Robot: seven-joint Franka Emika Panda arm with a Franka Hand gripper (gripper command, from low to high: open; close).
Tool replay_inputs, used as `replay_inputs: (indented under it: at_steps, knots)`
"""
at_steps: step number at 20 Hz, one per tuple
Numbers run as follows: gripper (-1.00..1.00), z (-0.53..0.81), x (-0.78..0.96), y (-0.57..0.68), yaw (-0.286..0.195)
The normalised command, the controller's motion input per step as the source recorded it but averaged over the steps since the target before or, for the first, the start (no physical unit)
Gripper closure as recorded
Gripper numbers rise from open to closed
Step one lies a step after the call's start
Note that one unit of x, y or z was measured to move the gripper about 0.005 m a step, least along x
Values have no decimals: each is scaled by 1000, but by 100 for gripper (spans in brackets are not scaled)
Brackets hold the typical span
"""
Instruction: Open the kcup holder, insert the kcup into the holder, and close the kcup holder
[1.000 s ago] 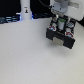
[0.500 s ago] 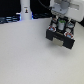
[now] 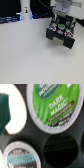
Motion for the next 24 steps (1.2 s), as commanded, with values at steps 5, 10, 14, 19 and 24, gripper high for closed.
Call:
replay_inputs:
  at_steps: [5,10,14,19,24]
  knots:
    - [-100,450,377,-334,118]
    - [-100,373,558,-451,42]
    - [-100,258,644,-525,16]
    - [-100,219,632,-539,21]
    - [-100,113,769,-381,13]
